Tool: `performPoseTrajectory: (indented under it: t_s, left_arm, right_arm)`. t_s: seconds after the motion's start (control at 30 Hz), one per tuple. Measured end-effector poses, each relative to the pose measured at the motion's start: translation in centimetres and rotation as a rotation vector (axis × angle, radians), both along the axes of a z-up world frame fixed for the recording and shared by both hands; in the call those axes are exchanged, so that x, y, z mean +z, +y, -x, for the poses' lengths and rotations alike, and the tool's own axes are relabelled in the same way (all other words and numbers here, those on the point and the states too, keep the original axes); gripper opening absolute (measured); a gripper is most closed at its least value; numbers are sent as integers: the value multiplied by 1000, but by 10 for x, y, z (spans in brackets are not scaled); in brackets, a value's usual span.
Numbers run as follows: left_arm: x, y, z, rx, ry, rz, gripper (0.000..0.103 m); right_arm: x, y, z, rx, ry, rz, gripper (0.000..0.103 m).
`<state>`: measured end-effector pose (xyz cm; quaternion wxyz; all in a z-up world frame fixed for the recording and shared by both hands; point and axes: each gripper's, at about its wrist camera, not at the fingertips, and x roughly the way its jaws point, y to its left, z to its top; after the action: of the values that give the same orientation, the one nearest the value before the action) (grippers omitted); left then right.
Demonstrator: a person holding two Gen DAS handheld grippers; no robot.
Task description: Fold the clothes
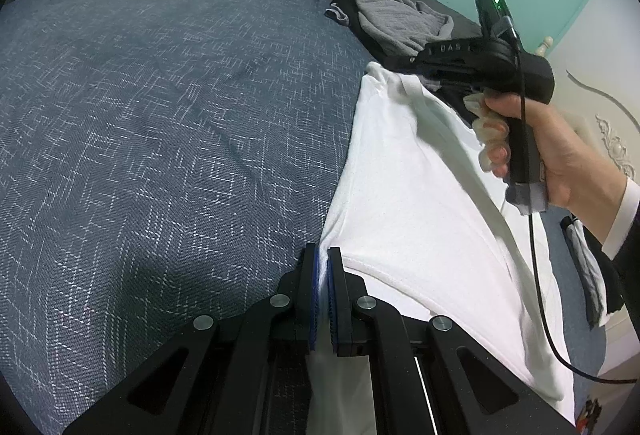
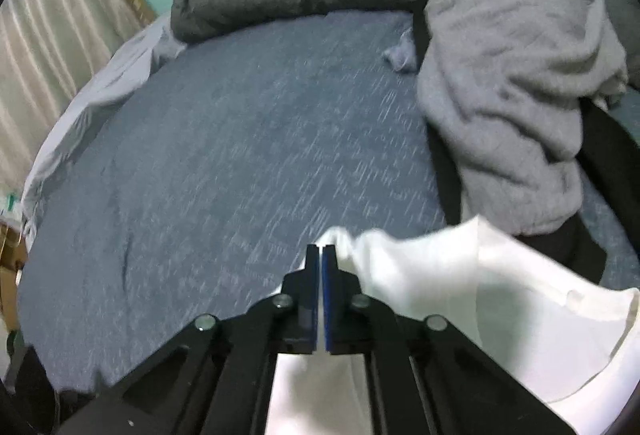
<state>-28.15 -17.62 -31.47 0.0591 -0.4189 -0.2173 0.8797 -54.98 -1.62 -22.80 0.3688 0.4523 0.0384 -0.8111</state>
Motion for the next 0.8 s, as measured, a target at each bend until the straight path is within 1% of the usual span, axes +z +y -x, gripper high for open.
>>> performPoseTrajectory:
  t_s: [0.07,0.13,0.23,0.27,0.3,0.33,0.37,0.47,0.5,0.53,0.57,0.6,0.67,0.8]
  left_arm:
    - [1,-1,-3,1,1,-3,4]
    - [1,-2,-3,1,1,-7,4]
    - [0,-2,-1,2,-1,-14,4]
    - [0,-2,-1,2,0,-13,4]
    - [0,-2,-1,2,0,-12,4]
    - [0,-2,-1,2,0,-11,4]
    - [1,-2,-1,2,0,-11,4]
    - [1,-1,-1,4,-1,-11,4]
    - [1,-1,-1,5,-1,-10,4]
    - [1,-1,-1,5,-1,-9,4]
    - [1,-1,0,5,-1,-8,4]
    - [1,-1,0,5,0,-7,4]
    - [1,-1,0,6,0,-10,4]
    - [1,-1,0,12,2,-17,4]
  right_arm:
    - [4,3,4,-40,22,11,0]
    - [8,1,7,-44,19,22,0]
    - [12,-3,3,27,-16,34,1]
    - [11,-2,1,35,-22,22,2]
    - [10,-1,-1,43,-26,10,8]
    - [10,0,-3,48,-21,-3,26]
    - [8,1,-5,51,-21,-15,40]
    - [1,7,-10,69,-37,-37,40]
    - [-2,6,-13,83,-30,-58,40]
    - [-6,5,-15,96,-24,-79,36]
    - [-9,5,-16,101,-21,-95,21]
    - [-12,5,-17,105,-18,-109,13]
    - [-13,6,-16,94,-6,-102,7]
    - [-7,8,-14,60,23,-49,6]
